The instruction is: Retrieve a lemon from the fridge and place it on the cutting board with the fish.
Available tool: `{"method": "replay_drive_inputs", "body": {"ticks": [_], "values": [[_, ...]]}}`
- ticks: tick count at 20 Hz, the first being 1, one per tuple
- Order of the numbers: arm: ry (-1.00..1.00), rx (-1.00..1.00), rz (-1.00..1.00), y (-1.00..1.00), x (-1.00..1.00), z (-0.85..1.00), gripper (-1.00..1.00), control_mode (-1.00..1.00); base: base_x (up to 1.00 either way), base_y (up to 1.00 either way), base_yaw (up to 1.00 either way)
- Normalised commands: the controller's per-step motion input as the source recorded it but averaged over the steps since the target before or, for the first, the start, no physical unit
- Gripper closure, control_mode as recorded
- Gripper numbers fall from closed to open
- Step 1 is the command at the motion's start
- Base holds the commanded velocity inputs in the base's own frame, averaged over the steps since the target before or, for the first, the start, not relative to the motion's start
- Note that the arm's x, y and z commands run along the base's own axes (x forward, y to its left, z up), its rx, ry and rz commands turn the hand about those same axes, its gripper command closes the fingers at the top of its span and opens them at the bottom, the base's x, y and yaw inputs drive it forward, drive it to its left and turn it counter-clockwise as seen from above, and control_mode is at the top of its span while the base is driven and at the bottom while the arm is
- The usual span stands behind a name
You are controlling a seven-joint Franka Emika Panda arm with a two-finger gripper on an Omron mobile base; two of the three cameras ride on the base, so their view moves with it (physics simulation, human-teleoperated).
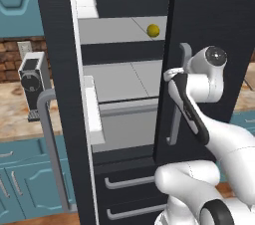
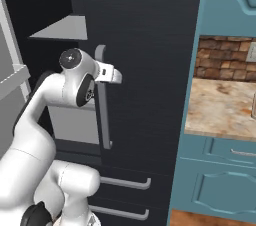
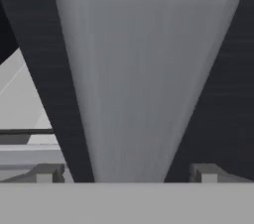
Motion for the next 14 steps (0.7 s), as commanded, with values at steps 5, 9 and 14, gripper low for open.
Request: {"method": "replay_drive_inputs", "body": {"ticks": [5,9,14], "values": [[-0.07,0.00,0.02,-0.03,0.56,-0.12,-1.00,-1.00,0.00,0.00,0.00],[-0.11,0.00,0.03,0.00,0.39,-0.05,-1.00,-1.00,0.00,0.00,0.00],[-0.10,0.00,0.02,0.00,0.19,-0.04,1.00,-1.00,0.00,0.00,0.00]]}}
